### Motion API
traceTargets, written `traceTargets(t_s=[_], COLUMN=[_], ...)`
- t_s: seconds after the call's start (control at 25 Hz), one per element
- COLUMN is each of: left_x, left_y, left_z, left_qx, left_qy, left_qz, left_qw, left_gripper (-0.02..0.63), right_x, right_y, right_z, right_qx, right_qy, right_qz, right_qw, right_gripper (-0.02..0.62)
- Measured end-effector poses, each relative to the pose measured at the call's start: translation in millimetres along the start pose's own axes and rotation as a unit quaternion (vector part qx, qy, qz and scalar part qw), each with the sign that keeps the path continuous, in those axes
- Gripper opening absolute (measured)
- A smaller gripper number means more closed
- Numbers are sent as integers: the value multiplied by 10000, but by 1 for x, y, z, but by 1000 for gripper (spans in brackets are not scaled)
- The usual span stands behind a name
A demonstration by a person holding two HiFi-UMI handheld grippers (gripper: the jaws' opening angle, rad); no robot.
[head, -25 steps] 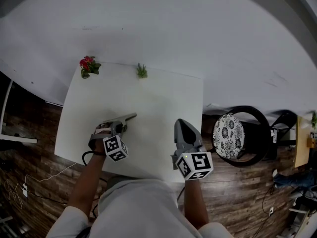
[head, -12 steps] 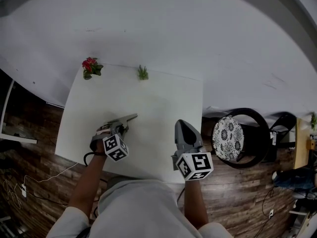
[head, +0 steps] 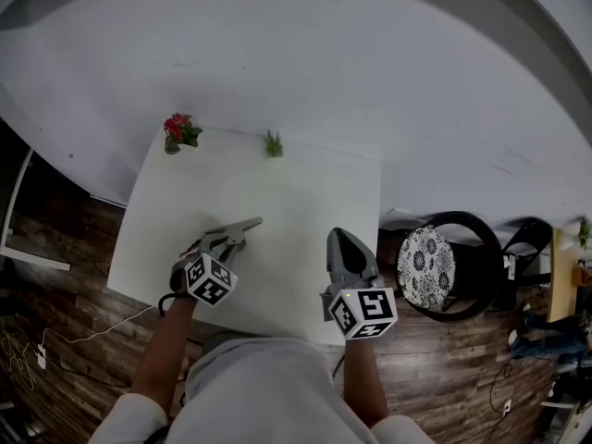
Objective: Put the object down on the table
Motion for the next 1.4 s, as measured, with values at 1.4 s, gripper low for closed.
traceTargets(t_s=[1.4], left_x=[45], left_y=[-172], left_z=[63], left_qx=[1795], left_qy=[-2028], left_qz=[-2572], left_qw=[9276], left_gripper=[9], right_x=[11], right_y=[-12], right_z=[26], right_qx=[137], right_qy=[-258], right_qz=[-141], right_qw=[9995], right_gripper=[3])
Point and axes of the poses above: the fingertips, and each gripper's own axes: y forward along the fingers, z to its left, x out of its top, the point moved 4 cm from there along -y, backward along the fingers, and after that the axes turned 2 degrees about -x, right-handed, at the moved point
